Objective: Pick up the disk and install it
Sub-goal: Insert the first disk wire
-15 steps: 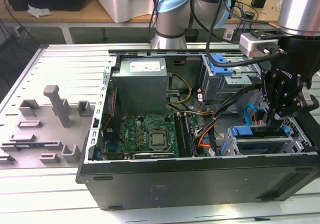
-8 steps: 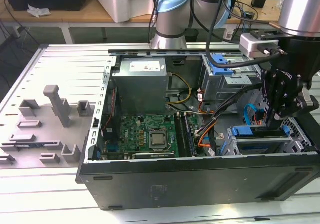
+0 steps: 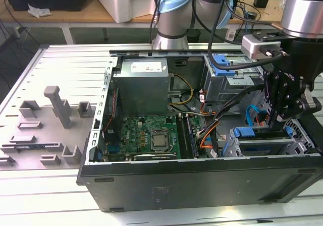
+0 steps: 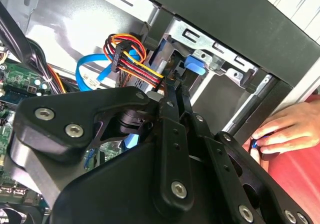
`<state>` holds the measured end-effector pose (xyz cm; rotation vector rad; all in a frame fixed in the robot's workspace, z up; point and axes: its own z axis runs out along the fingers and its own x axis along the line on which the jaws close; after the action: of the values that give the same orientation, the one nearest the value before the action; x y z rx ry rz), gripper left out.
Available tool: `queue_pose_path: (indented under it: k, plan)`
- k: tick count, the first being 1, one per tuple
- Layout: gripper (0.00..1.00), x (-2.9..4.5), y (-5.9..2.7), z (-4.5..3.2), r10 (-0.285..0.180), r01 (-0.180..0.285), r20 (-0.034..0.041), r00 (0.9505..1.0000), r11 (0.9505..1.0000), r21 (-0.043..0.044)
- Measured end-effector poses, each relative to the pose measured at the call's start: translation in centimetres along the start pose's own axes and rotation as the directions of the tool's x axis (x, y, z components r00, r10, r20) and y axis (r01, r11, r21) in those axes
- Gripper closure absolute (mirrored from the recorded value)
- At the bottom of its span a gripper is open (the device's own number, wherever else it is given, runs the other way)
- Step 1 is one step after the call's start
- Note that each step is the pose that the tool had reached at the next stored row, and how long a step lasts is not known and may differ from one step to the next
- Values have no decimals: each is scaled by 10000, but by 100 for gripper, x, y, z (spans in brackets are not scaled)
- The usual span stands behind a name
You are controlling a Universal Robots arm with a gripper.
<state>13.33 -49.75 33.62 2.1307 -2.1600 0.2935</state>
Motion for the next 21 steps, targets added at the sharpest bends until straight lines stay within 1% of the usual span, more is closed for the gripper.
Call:
queue_pose_path:
  k: [4, 8, 11, 15, 16, 17, 21]
  plan:
    - [83, 4, -1, -18, 0, 0, 0, 10000, 10000, -1]
    - [83, 11, -1, -54, 0, 0, 2, 10000, 10000, 0]
    - [83, 12, -1, -57, -13, 13, 0, 10000, 10000, 2]
    - [83, 12, 0, -57, -145, 145, 11, 9999, 9999, 29]
    - [83, 13, 2, -57, -159, 159, 18, 9999, 9999, 32]
    - [83, 13, 8, -57, -169, 169, 48, 9998, 9999, 35]
    - [83, 12, 10, -58, -169, 169, 119, 9998, 9999, 36]
